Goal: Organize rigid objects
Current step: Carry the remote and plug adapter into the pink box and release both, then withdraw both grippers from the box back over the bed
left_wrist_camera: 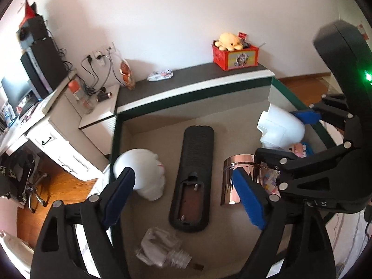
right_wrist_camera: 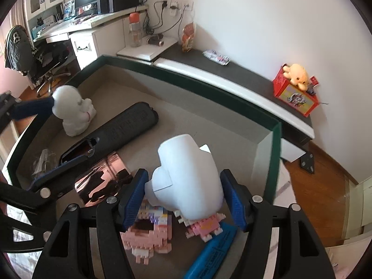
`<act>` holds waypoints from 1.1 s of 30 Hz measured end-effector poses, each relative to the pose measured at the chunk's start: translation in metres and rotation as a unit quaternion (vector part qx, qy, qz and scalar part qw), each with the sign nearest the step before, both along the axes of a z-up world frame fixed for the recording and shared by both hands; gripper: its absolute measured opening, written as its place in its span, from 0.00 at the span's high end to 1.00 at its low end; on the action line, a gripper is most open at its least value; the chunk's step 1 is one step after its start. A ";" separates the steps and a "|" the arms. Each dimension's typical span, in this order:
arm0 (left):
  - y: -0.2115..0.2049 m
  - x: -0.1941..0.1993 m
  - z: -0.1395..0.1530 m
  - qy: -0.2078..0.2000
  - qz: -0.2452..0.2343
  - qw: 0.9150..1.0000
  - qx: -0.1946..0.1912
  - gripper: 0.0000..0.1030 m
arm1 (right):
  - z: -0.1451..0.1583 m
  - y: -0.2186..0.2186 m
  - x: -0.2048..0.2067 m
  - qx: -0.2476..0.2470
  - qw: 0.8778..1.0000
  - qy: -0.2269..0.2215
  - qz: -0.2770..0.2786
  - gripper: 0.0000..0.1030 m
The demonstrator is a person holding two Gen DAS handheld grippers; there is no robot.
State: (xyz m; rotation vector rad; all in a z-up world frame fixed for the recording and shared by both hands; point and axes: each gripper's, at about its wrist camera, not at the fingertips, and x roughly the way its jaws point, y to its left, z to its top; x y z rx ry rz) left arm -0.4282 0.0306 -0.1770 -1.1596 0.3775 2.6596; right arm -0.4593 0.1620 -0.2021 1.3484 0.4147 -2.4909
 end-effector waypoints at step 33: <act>-0.046 0.268 0.023 0.073 0.028 0.993 0.091 0.00 | 0.037 0.047 0.299 -0.105 0.979 0.156 -0.073 0.00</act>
